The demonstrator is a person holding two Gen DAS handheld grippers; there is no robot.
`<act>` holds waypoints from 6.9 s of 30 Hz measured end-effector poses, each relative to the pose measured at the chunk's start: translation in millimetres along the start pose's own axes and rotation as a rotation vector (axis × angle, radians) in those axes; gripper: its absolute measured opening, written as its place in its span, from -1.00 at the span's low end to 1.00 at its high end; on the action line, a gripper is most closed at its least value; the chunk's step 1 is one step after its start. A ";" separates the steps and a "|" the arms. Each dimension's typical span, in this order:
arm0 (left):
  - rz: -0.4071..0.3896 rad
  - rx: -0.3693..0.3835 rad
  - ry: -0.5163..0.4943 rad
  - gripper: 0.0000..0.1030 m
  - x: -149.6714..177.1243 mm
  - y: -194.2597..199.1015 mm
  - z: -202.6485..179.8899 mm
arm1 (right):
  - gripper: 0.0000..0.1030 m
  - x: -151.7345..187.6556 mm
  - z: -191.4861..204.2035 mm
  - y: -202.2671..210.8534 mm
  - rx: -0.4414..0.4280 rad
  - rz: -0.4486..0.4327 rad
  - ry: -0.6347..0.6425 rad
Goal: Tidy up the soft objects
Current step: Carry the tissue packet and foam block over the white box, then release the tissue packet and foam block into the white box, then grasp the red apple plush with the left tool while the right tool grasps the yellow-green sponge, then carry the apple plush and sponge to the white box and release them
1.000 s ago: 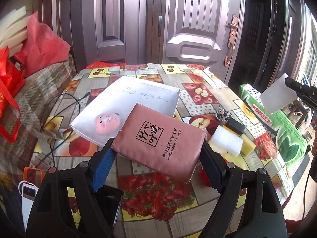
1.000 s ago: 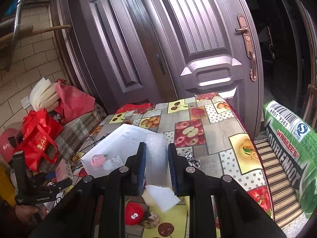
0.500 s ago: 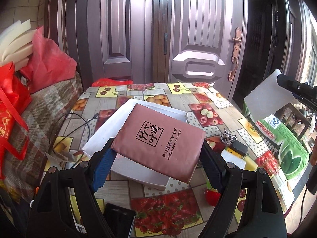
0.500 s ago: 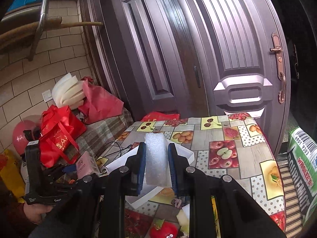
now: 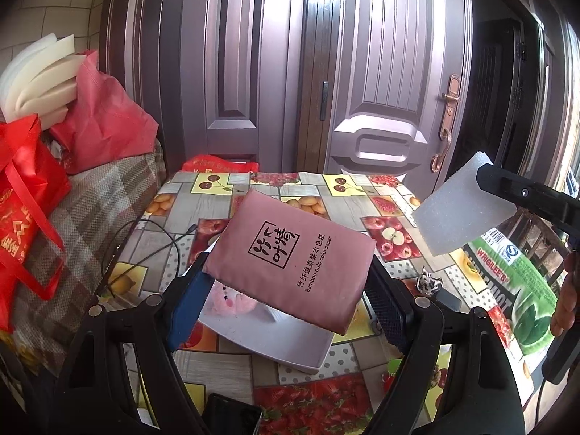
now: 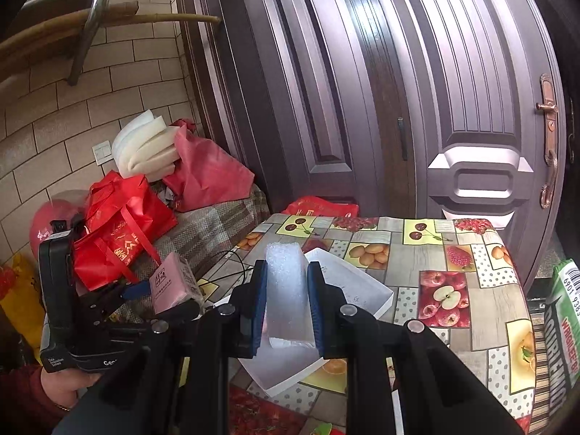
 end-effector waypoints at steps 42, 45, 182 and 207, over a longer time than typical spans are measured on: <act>0.195 -0.225 0.221 1.00 30.9 -174.3 106.8 | -0.06 57.3 -20.1 -217.3 0.079 0.268 0.026; 0.191 -0.241 0.227 1.00 30.9 -172.4 110.8 | 1.00 56.6 -22.2 -214.0 0.072 0.244 0.005; -0.142 -0.025 -0.037 0.22 -92.5 26.9 2.2 | -0.49 -83.7 -14.0 63.9 0.171 -0.288 0.005; 0.164 -0.066 0.095 0.23 -12.6 -123.2 51.7 | -0.49 3.9 -20.8 -105.4 0.076 0.088 -0.035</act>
Point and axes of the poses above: each gripper's, at about its wrist camera, not at the fingertips, and y roughly against the way its jaws point, z to its left, x to its underside, the point moved 9 cm from there along -y, roughly the way its jaws point, and after that the axes turned 8 degrees about y, right-handed, at the moved point
